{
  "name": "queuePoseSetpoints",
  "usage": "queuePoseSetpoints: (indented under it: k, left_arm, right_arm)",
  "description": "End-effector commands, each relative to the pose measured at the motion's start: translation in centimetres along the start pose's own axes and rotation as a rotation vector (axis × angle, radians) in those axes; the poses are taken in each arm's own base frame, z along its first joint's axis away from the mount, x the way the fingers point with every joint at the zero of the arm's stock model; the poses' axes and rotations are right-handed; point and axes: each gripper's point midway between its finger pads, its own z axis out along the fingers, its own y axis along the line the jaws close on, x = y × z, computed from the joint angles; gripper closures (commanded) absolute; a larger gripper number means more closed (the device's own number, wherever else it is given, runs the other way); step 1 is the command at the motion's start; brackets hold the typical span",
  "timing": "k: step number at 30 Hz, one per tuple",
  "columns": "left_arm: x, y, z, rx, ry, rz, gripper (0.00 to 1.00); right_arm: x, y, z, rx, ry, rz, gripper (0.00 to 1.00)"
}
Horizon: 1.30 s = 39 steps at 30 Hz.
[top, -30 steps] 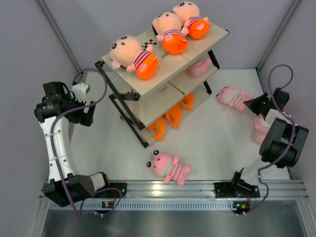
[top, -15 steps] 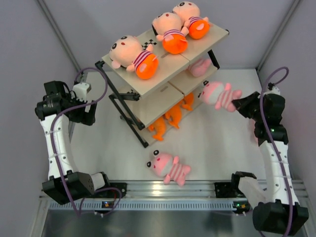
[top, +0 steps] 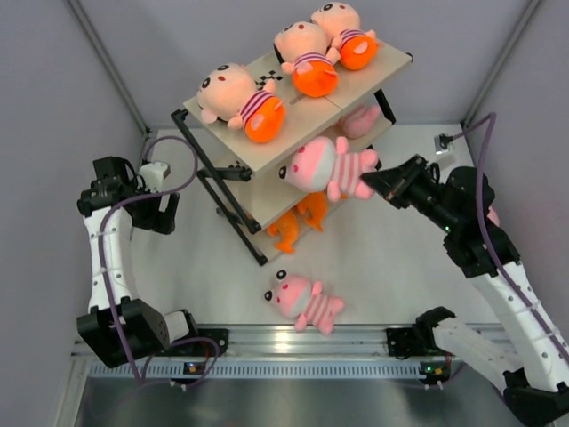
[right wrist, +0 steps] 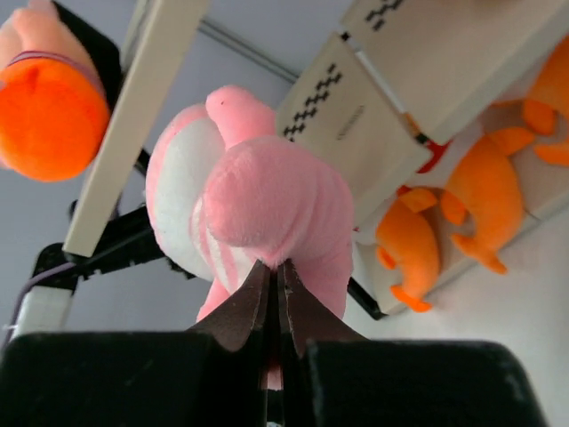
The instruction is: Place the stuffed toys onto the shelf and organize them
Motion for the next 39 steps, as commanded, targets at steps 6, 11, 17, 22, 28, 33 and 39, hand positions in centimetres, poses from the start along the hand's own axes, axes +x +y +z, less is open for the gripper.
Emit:
queuePoseSetpoints:
  k: [6,11,17,22,28,33,39]
  left_arm:
    - [0.6,1.9,3.6,-0.107,-0.064,0.017,0.06]
    - [0.4,0.7,3.7,-0.061,-0.097,-0.023,0.05]
    - [0.2,0.6,3.5,-0.062,-0.107,-0.032,0.05]
    - [-0.1,0.2,2.7,-0.059,-0.131,-0.029,0.05]
    - [0.1,-0.2,2.3,-0.045,-0.130,-0.023,0.05]
    - [0.0,-0.1,2.1,-0.052,-0.133,-0.023,0.05]
    - [0.1,-0.1,2.2,-0.054,-0.127,-0.022,0.04]
  right_arm:
    - [-1.0,6.7,5.3,-0.177,-0.070,0.091,1.00]
    - [-1.0,5.0,7.9,-0.150,-0.135,0.222,1.00]
    - [-1.1,2.8,10.8,-0.094,-0.220,0.349,1.00]
    - [-0.8,2.0,12.4,-0.061,-0.249,0.400,1.00]
    - [-1.2,0.6,13.1,-0.008,-0.304,0.432,1.00]
    - [-1.3,0.0,14.2,0.022,-0.312,0.438,1.00]
    - [-1.2,-1.2,15.5,0.047,-0.298,0.475,1.00]
